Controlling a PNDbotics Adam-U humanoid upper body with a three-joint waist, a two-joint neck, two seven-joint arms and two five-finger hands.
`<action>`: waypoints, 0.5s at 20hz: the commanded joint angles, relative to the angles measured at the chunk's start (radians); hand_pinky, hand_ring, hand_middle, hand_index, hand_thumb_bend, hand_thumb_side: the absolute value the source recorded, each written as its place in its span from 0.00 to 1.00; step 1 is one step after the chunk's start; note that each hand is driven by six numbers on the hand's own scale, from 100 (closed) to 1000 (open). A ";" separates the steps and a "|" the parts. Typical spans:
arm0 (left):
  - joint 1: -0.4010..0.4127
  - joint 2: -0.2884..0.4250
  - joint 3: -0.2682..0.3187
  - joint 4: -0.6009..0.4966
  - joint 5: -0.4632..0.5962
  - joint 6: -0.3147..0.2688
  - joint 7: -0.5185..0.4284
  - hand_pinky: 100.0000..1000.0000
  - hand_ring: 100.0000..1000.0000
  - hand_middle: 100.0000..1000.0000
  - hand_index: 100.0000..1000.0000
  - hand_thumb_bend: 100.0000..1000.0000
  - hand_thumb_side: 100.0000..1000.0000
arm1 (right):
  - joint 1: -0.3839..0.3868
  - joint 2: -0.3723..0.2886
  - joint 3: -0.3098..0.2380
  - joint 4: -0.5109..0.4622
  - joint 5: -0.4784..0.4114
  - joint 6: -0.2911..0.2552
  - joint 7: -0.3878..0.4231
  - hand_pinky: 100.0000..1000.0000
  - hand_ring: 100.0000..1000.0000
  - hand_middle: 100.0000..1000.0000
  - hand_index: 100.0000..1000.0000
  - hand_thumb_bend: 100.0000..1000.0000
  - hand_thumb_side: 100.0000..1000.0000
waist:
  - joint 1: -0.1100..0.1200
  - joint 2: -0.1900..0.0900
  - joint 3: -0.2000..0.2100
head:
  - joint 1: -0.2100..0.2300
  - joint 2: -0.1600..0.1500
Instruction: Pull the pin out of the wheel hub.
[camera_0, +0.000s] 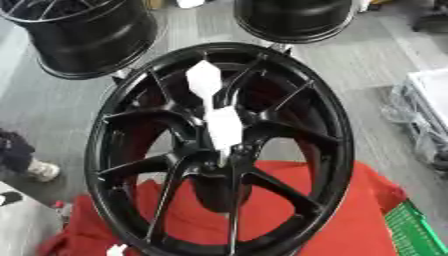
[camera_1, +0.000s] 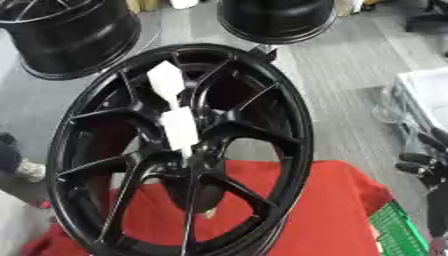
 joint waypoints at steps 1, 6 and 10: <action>0.017 -0.007 0.034 0.031 -0.061 -0.021 0.044 0.60 0.47 0.80 0.88 0.57 0.73 | -0.005 -0.001 -0.002 -0.017 0.006 0.001 -0.001 0.50 0.52 0.74 0.82 0.00 0.94 | 0.000 -0.011 0.000 | 0.017 0.010; 0.083 -0.156 0.103 -0.071 0.145 -0.027 0.075 0.59 0.45 0.73 0.85 0.25 0.78 | -0.008 0.003 -0.001 -0.017 0.005 0.002 -0.001 0.50 0.52 0.75 0.82 0.00 0.95 | 0.001 -0.007 0.003 | 0.025 0.014; 0.116 -0.344 0.178 -0.244 0.453 0.066 -0.110 0.58 0.43 0.67 0.82 0.16 0.81 | -0.012 0.011 0.005 -0.012 0.003 0.005 0.003 0.50 0.52 0.75 0.82 0.00 0.95 | -0.004 -0.006 0.008 | 0.024 0.012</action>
